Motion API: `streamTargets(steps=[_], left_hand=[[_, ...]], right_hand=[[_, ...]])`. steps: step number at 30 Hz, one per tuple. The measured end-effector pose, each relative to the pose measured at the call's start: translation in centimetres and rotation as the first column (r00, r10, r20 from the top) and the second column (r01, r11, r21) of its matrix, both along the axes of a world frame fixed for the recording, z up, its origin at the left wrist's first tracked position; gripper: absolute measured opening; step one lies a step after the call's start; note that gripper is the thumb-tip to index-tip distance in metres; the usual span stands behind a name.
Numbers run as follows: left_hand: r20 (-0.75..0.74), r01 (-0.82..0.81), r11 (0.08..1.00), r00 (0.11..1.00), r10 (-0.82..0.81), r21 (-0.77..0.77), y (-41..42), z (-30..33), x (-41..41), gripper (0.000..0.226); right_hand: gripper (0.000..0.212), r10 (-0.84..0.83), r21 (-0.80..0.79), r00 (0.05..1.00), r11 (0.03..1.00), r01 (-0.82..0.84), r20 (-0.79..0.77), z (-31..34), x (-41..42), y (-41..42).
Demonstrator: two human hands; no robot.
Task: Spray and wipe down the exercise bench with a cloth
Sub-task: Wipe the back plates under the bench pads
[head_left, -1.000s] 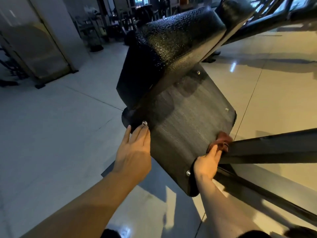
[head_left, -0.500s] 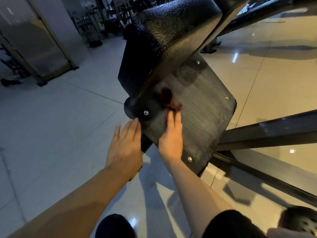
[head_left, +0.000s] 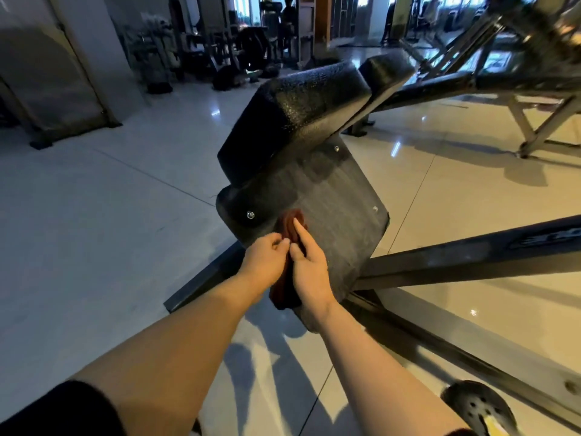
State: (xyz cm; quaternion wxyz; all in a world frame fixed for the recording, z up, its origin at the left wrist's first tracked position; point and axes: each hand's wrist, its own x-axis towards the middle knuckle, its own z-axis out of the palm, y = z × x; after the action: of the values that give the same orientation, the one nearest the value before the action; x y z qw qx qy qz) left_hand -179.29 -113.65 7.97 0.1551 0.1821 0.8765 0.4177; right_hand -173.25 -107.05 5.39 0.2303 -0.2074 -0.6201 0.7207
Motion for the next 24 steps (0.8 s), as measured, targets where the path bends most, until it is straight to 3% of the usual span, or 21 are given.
streamTargets(steps=[2, 6, 8, 11, 14, 17, 20, 22, 24], left_hand=[[0.081, -0.127, 0.985, 0.990, 0.118, 0.117, -0.3, 0.8, 0.0, 0.017], [0.214, -0.228, 0.963, 0.957, 0.194, 0.146, -1.8, 1.8, 0.4, 0.019], [0.229, -0.222, 0.963, 0.956, 0.185, 0.150, -2.2, 2.3, 1.0, 0.011], [0.251, -0.241, 0.960, 0.947, 0.201, 0.142, -2.6, 2.5, 1.3, 0.024], [0.269, -0.344, 0.923, 0.918, 0.292, 0.172, -3.2, 2.6, 1.3, 0.032], [0.251, -0.412, 0.878, 0.901, 0.354, 0.242, -3.4, 2.5, 1.1, 0.026], [0.275, -0.331, 0.858, 0.933, 0.234, 0.392, -3.1, 2.3, 0.8, 0.024], [0.209, -0.260, 0.846, 0.961, 0.180, 0.466, -2.7, 2.3, 0.6, 0.025], [0.108, -0.239, 0.847, 0.971, 0.214, 0.475, -2.3, 2.0, 0.0, 0.027]], right_hand=[[0.047, 0.083, -0.052, 0.997, 0.995, -0.083, 0.000, 1.5, 0.0, -0.1], [0.048, 0.162, -0.121, 0.986, 0.980, -0.156, 0.040, 3.3, 1.0, -0.3], [0.039, 0.186, 0.022, 0.978, 0.982, -0.189, 0.096, 3.9, 1.4, -0.1], [0.030, 0.145, 0.262, 0.959, 0.942, -0.208, 0.242, 4.0, 1.3, 0.1], [0.020, 0.074, 0.329, 0.947, 0.927, -0.180, 0.312, 3.8, 0.8, 0.3], [0.013, -0.029, 0.408, 0.951, 0.907, -0.105, 0.308, 4.2, 0.7, 0.5], [0.021, -0.248, 0.473, 0.940, 0.874, 0.113, 0.233, 3.9, 0.3, 1.3], [0.018, -0.423, 0.472, 0.895, 0.824, 0.315, 0.142, 3.4, 0.1, 1.9], [0.014, -0.477, 0.456, 0.877, 0.792, 0.405, 0.050, 2.8, -0.3, 2.4]])
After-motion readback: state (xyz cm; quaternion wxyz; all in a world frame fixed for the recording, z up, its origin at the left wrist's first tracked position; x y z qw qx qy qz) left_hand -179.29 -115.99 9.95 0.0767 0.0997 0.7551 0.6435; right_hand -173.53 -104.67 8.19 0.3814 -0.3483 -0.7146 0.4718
